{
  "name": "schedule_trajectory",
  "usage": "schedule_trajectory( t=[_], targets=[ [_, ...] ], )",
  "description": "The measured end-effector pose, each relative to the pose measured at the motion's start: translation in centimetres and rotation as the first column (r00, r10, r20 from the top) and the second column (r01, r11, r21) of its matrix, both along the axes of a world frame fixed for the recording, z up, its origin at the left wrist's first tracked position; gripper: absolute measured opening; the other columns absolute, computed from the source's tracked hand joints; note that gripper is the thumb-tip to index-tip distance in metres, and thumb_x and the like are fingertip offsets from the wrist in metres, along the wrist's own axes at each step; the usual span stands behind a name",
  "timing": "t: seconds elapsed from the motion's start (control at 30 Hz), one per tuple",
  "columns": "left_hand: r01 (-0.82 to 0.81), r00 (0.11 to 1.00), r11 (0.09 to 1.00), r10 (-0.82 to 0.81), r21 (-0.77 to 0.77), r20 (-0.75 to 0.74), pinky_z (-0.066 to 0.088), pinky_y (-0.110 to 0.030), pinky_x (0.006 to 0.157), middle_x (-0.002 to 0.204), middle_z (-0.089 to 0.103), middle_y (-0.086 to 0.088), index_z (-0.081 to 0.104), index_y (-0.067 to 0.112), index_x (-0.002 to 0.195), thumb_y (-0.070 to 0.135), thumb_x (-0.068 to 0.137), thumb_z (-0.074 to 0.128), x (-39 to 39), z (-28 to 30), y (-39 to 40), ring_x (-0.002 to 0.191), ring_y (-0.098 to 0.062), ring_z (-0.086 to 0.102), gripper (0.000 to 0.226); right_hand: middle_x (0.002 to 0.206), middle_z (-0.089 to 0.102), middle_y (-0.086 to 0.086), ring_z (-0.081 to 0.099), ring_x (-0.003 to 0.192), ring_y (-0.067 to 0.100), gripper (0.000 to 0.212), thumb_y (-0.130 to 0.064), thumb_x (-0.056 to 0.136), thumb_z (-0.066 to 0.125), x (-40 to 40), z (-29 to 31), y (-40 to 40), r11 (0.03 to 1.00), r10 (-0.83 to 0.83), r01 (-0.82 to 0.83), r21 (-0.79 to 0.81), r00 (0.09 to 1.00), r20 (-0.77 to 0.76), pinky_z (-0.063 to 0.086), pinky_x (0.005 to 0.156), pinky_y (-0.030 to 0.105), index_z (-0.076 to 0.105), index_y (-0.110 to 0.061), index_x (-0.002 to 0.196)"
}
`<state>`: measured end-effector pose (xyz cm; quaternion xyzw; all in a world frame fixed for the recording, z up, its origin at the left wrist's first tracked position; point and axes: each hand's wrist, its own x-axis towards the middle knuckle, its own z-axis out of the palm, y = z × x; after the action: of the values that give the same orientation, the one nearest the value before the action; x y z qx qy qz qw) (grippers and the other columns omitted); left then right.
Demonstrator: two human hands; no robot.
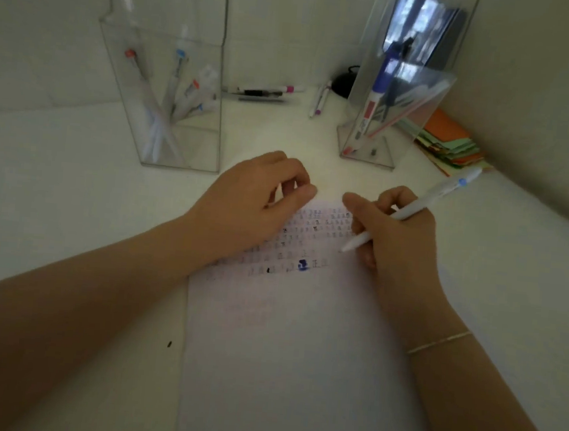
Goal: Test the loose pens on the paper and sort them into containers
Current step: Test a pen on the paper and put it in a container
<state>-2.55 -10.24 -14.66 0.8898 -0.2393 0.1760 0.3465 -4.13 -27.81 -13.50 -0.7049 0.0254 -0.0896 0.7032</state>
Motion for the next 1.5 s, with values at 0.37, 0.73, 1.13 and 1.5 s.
schedule_trajectory(
  t=[0.37,0.73,1.13,1.5],
  targets=[
    [0.052,0.936,0.992,-0.088,0.112,0.341,0.035,-0.030,0.068,0.079,0.061,0.007,0.065,0.017,0.085,0.035,0.092,0.053,-0.5,0.7,-0.2,0.070,-0.013,0.052,0.023,0.055,0.056,0.005,0.054,0.059,0.015,0.041,-0.029,0.087,0.060,0.4,4.6,2.8,0.988,0.130,-0.129,0.088,0.991,-0.007,0.047,0.063,0.026,0.056,-0.008,0.052],
    [0.027,0.932,0.998,-0.048,0.065,0.359,0.034,-0.029,0.067,0.073,0.052,0.007,0.057,0.016,0.076,0.036,0.095,0.045,-0.3,0.4,-0.2,0.067,-0.009,0.044,0.031,0.044,0.028,-0.002,0.021,0.036,0.009,0.041,-0.029,0.091,0.032,1.9,7.0,4.1,0.664,0.302,-0.293,0.688,0.947,0.112,0.017,0.039,0.019,0.039,-0.014,0.054],
    [0.020,0.989,0.998,-0.028,-0.058,-0.143,0.041,-0.030,0.081,0.087,0.058,-0.004,0.059,0.011,0.088,0.032,0.098,0.034,-0.2,0.3,-0.2,0.085,-0.016,0.052,0.034,0.063,0.052,0.000,0.048,0.054,0.005,0.039,-0.019,0.099,0.040,3.4,20.5,9.7,0.980,0.171,-0.197,0.021,0.894,0.413,0.043,0.059,0.015,0.057,-0.014,0.065],
    [0.001,0.972,0.996,-0.021,-0.086,-0.233,0.045,-0.038,0.075,0.087,0.059,-0.010,0.054,0.008,0.079,0.027,0.097,0.038,0.3,0.2,0.0,0.081,-0.021,0.054,0.031,0.088,0.059,0.016,0.064,0.076,0.034,0.018,-0.008,0.090,0.049,8.6,14.8,17.7,0.539,0.531,-0.193,-0.820,0.834,0.153,0.051,0.065,0.037,0.044,-0.008,0.107]
  ],
)
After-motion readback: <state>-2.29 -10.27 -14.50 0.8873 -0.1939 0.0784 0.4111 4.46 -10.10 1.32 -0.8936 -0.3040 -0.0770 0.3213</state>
